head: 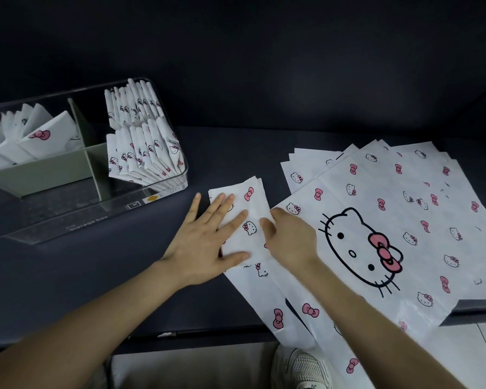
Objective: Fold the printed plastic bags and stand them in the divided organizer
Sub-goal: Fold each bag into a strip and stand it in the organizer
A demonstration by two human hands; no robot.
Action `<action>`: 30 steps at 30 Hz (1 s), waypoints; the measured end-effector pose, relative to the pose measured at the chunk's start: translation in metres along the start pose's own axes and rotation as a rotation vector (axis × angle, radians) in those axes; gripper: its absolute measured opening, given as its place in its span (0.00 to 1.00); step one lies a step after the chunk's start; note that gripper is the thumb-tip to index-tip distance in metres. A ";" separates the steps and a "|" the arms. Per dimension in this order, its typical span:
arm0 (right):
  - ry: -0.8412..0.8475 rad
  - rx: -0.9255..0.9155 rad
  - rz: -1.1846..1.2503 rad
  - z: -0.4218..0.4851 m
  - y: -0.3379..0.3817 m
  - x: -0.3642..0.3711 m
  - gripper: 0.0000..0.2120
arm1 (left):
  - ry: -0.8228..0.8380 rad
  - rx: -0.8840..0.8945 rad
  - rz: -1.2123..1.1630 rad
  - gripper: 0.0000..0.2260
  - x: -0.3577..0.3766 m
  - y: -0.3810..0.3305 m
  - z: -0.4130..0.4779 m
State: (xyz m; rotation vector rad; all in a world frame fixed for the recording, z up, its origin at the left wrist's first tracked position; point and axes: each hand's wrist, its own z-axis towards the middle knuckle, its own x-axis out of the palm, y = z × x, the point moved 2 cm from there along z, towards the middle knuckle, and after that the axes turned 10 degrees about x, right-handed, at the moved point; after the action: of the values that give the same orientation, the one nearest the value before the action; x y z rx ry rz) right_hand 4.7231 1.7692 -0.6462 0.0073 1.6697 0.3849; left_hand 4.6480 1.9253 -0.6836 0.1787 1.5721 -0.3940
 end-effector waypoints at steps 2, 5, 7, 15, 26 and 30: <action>-0.207 -0.094 -0.093 -0.021 0.000 0.006 0.19 | 0.024 -0.030 -0.002 0.36 0.000 0.000 0.001; -0.227 -0.103 -0.185 -0.035 -0.020 0.018 0.32 | 0.074 -0.062 -0.003 0.37 -0.003 -0.003 0.001; -0.268 -0.074 -0.182 -0.035 -0.037 0.016 0.32 | 0.084 -0.094 0.009 0.39 -0.003 -0.002 0.001; -0.252 0.063 -0.086 -0.031 -0.062 0.008 0.25 | 0.136 -0.106 -0.024 0.41 -0.004 -0.002 0.001; 0.120 -0.322 -0.364 0.044 -0.006 0.023 0.37 | 0.059 -0.055 -0.062 0.38 0.001 0.001 0.001; 0.059 -0.196 -0.437 0.054 -0.044 0.008 0.42 | 0.048 -0.078 -0.063 0.41 -0.001 -0.001 0.000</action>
State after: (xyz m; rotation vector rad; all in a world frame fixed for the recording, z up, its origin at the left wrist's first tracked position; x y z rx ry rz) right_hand 4.7833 1.7426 -0.6697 -0.5104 1.6308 0.2144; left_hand 4.6475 1.9249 -0.6823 0.0789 1.6404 -0.3792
